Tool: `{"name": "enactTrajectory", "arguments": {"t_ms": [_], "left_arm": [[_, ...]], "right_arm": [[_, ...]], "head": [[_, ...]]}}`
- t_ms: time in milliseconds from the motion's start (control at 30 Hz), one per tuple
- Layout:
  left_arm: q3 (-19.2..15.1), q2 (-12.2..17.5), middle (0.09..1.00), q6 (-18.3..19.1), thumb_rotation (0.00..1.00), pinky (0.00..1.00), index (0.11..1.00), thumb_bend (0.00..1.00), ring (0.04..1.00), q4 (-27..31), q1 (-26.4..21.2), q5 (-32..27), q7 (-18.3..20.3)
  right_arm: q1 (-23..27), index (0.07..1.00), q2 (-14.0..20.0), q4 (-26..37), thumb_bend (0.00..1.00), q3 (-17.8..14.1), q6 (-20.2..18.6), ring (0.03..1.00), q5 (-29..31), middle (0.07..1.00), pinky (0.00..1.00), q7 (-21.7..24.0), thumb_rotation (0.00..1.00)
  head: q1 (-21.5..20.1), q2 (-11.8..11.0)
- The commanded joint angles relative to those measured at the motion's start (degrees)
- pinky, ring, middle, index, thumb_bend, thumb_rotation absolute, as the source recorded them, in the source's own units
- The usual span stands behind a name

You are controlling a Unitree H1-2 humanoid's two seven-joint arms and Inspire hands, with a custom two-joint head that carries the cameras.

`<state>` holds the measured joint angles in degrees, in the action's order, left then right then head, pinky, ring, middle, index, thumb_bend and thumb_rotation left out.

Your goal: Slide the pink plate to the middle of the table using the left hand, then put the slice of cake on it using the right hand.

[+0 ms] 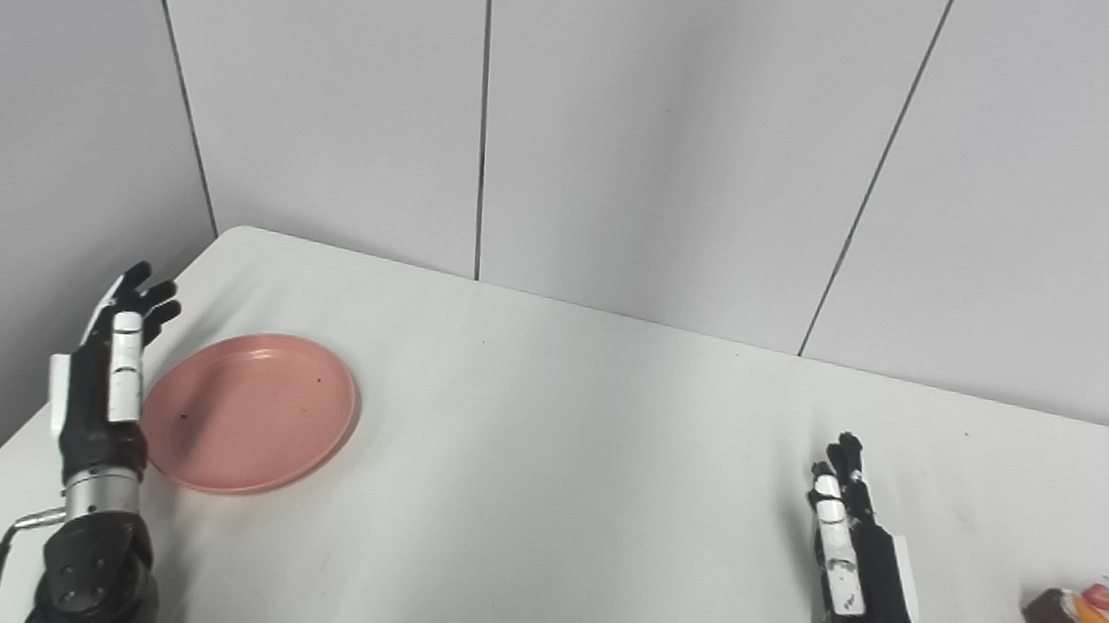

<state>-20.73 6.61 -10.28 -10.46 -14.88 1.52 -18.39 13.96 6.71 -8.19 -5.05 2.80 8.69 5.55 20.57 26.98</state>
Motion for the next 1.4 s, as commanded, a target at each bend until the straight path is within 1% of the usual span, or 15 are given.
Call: {"name": "enactTrajectory", "arguments": {"t_ms": [0, 133, 200, 333, 433, 533, 600, 667, 767, 833, 967, 1033, 1100, 1267, 1367], "left_arm": [[-0.7, 2.2, 0.803, -2.2, 1.0, 0.88, 0.807, 0.69, 0.797, -0.1, -2.5, 0.4, -1.1], [-1.3, 3.6, 0.797, -3.2, 1.0, 0.9, 0.801, 0.69, 0.792, -2.7, -3.1, 0.4, -2.3], [-1.3, 4.4, 0.794, -3.3, 1.0, 0.88, 0.801, 0.69, 0.783, -4.2, -3.3, 1.2, -3.1], [-1.2, 5.1, 0.814, -3.7, 1.0, 0.9, 0.815, 0.7, 0.801, -6.2, -3.7, 1.0, -3.7], [-0.7, 5.5, 0.817, -2.9, 1.0, 0.89, 0.821, 0.7, 0.812, -6.9, -3.7, 1.5, -3.9], [0.0, 5.6, 0.832, -1.0, 1.0, 0.9, 0.839, 0.71, 0.837, -6.5, -3.4, 0.6, -2.9], [0.6, 5.8, 0.852, 1.9, 1.0, 0.93, 0.86, 0.72, 0.865, -5.6, -3.0, -1.7, -0.5], [0.7, 5.7, 0.872, 3.6, 1.0, 0.95, 0.878, 0.72, 0.887, -4.9, -2.8, -3.6, 1.2], [0.2, 4.8, 0.879, 7.8, 1.0, 0.94, 0.888, 0.71, 0.895, -3.7, -3.0, -9.0, 4.4], [0.1, 4.6, 0.882, 9.4, 1.0, 0.95, 0.892, 0.72, 0.897, -3.7, -3.2, -11.2, 5.6], [0.1, 4.0, 0.888, 11.5, 1.0, 0.9, 0.903, 0.7, 0.889, -3.9, -3.6, -14.3, 6.6], [0.6, 4.0, 0.9, 12.7, 1.0, 0.91, 0.913, 0.7, 0.893, -4.0, -3.5, -15.0, 7.4], [1.1, 4.0, 0.908, 12.9, 1.0, 0.91, 0.922, 0.71, 0.9, -4.2, -3.3, -15.3, 8.2], [1.3, 3.6, 0.91, 14.8, 1.0, 0.91, 0.928, 0.73, 0.905, -4.0, -3.6, -16.9, 8.6], [1.4, 3.2, 0.91, 15.4, 1.0, 0.91, 0.928, 0.74, 0.904, -3.7, -3.6, -18.3, 9.1]], "right_arm": [[0.4, 1.0, 0.3, 1.9, 0.43, -0.2, 0.0, 0.989, 0.3, 1.0, 1.0, 0.1, 0.87], [0.3, 1.0, 0.1, 1.9, 0.43, -0.3, 0.2, 0.988, 0.5, 1.0, 1.0, 0.1, 0.87], [0.3, 1.0, 0.2, 1.9, 0.44, -0.3, 0.3, 0.992, 0.6, 1.0, 1.0, 0.3, 0.87], [0.3, 1.0, 0.2, 2.1, 0.43, -0.2, 0.5, 0.992, 0.6, 1.0, 1.0, 0.3, 0.86], [0.2, 1.0, 0.0, 2.3, 0.43, -0.4, 0.1, 0.991, 0.8, 1.0, 1.0, 0.2, 0.85], [0.2, 1.0, 0.0, 2.6, 0.43, -0.3, -0.2, 0.99, 0.6, 1.0, 1.0, 0.0, 0.85], [0.1, 1.0, 0.1, 2.9, 0.43, -0.2, -0.3, 0.987, 0.3, 1.0, 1.0, -0.2, 0.86], [0.1, 1.0, 0.1, 3.1, 0.43, -0.2, -0.4, 0.984, 0.3, 0.998, 1.0, -0.1, 0.87], [0.2, 1.0, 0.1, 3.2, 0.43, -0.2, -0.6, 0.988, 0.6, 1.0, 1.0, 0.1, 0.87], [0.1, 1.0, 0.1, 3.5, 0.43, -0.2, -0.9, 0.987, 0.4, 1.0, 1.0, -0.1, 0.86], [0.0, 1.0, 0.0, 4.4, 0.43, -0.2, -1.7, 0.989, 0.3, 1.0, 1.0, -0.3, 0.86], [0.0, 1.0, 0.0, 4.4, 0.43, -0.2, -1.7, 0.99, 0.3, 1.0, 1.0, -0.2, 0.86], [0.0, 1.0, 0.1, 4.4, 0.43, -0.2, -1.8, 0.992, 0.3, 1.0, 1.0, -0.1, 0.87], [0.1, 1.0, -0.1, 4.5, 0.4, -0.3, -2.0, 0.993, 0.4, 1.0, 1.0, -0.2, 0.87], [0.3, 1.0, -0.1, 4.1, 0.42, -0.4, -1.8, 0.995, 0.4, 1.0, 1.0, -0.3, 0.86]], "head": [[0.0, 0.1], [0.1, 0.2], [0.1, 0.2], [0.1, 0.4], [-0.1, 0.4], [0.0, 0.5], [-0.1, 0.6], [-0.2, 0.6], [-0.2, 0.6], [-0.2, 0.8], [-0.3, 0.9], [-0.3, 0.9], [-0.3, 0.9], [-0.3, 0.9], [-0.3, 0.9]]}}
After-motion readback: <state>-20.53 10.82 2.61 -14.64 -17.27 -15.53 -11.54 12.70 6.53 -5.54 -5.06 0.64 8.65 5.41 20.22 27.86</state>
